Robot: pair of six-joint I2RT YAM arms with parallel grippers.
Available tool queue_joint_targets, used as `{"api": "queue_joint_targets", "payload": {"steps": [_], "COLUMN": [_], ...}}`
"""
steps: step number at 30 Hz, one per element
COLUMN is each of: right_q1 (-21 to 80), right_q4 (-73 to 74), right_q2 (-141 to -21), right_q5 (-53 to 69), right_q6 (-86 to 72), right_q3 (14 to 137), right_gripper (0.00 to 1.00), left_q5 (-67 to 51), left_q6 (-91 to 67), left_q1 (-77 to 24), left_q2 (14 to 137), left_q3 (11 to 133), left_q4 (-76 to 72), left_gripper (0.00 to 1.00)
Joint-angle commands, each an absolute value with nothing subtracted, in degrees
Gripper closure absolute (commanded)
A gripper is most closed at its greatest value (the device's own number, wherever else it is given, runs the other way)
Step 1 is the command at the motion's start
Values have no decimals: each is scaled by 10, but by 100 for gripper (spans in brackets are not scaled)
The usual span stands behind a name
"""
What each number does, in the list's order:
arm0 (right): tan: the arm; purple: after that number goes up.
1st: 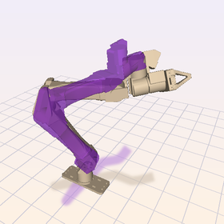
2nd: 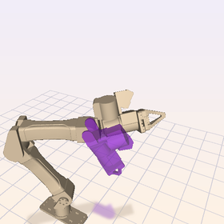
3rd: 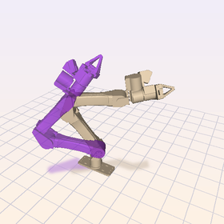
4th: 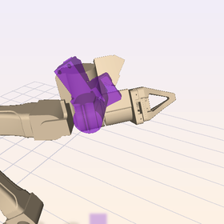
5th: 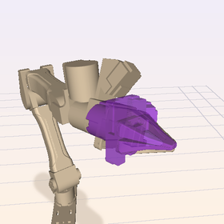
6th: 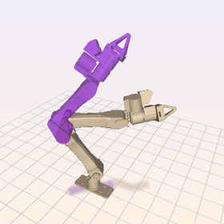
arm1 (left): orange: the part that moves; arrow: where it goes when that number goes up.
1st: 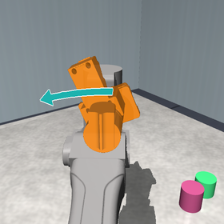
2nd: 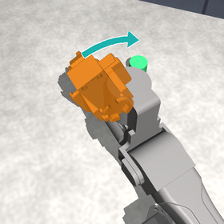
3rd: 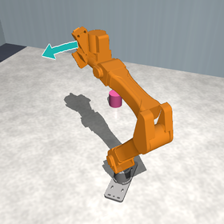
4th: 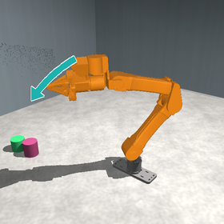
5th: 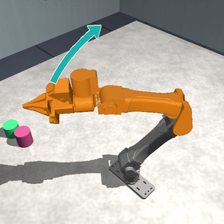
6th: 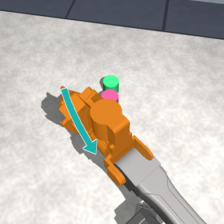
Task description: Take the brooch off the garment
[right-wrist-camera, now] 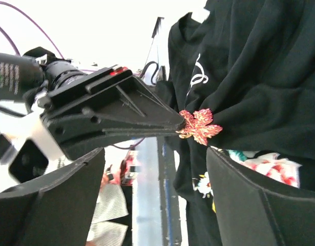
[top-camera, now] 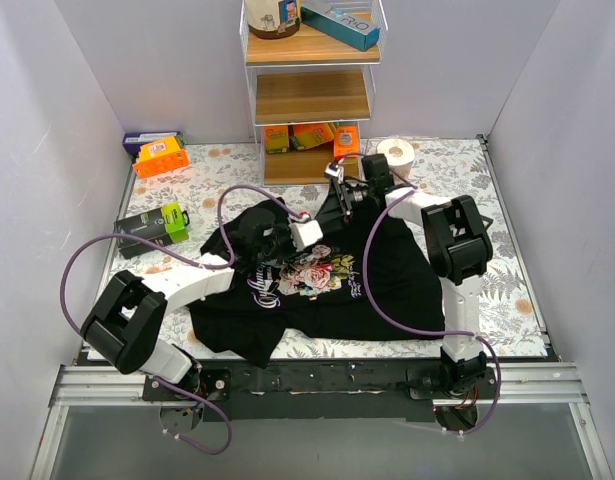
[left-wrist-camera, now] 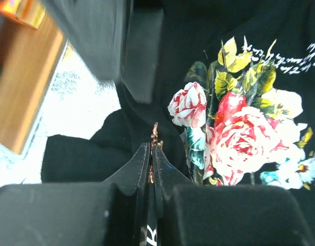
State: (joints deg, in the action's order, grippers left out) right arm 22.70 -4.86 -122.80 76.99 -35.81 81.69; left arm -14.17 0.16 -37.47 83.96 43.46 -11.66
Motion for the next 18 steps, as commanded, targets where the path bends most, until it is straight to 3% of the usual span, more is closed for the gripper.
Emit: {"api": "queue_joint_targets", "payload": {"steps": [1,5,8,11,13,18], "right_q1": [181,176,180,199,213,242], "right_q4": [-80,-1,124,263,238,86], "right_q2": [-1186,-1165,-1136,-1132,-1121,-1110], "right_q5": [787,740,675,615,596,612], "right_q6": [-329,-213,-36,155,186,83], "right_q3": [876,890,896,940,921,861], "right_gripper": [9,4,5,14,19,30], "left_q5": [-250,-394,-447,-481,-493,-504], "left_q6": [-166,-298,-370,-432,-460,-531], "left_q1": [-324,-254,-225,-200,-194,-183], "left_q2": [801,817,831,835,838,845], "left_q3": [474,502,506,489,477,456], "left_q4": [-52,-33,-40,-86,-114,-177], "left_gripper": [100,100,100,100,100,100]}}
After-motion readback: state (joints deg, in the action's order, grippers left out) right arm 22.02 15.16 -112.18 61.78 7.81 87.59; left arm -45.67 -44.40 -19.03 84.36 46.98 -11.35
